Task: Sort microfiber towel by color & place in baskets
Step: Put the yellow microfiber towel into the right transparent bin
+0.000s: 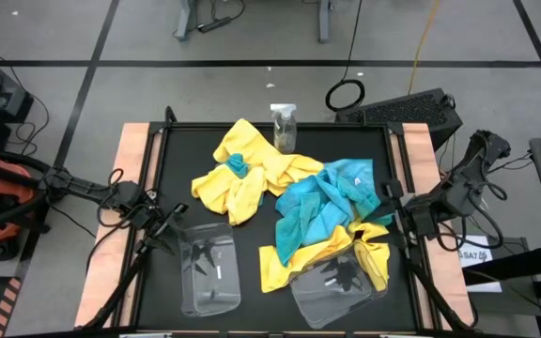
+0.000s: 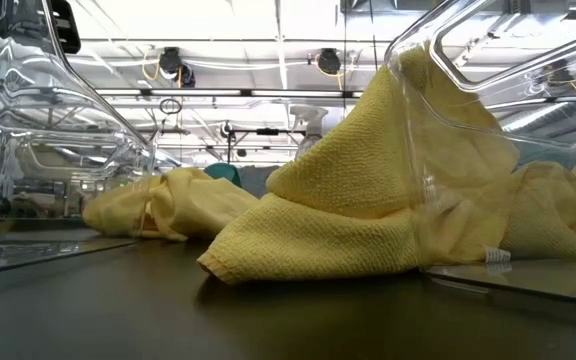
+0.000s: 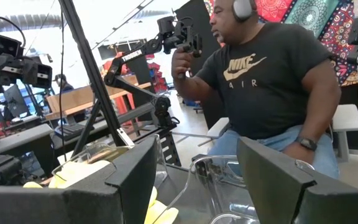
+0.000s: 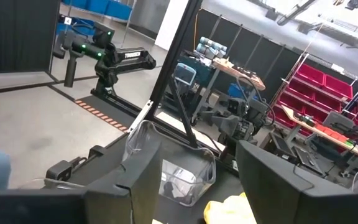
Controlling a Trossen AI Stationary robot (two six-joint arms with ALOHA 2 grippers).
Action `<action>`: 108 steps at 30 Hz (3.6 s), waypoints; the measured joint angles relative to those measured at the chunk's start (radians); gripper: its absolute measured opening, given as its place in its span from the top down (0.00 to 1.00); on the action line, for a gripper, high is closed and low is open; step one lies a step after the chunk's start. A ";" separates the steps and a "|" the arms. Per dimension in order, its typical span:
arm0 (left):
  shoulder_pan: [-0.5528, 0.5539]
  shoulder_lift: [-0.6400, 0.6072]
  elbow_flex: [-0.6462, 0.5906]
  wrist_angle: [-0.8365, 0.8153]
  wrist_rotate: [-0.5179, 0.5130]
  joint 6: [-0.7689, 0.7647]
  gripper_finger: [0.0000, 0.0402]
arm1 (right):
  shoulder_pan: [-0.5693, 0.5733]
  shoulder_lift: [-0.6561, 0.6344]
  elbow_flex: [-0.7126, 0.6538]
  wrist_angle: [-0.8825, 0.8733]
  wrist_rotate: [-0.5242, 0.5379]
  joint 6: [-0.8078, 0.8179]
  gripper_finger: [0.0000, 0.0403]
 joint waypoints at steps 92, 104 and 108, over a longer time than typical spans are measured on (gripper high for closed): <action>0.000 0.000 0.000 0.000 0.000 0.000 0.43 | -0.071 0.506 0.910 -0.512 -0.061 -0.141 1.00; 0.000 0.000 0.000 0.000 0.000 0.000 0.43 | -0.043 0.472 0.898 -0.760 -0.190 0.135 1.00; 0.000 0.000 0.000 0.000 0.000 0.000 0.43 | -0.043 0.491 0.833 -0.742 -0.268 0.169 1.00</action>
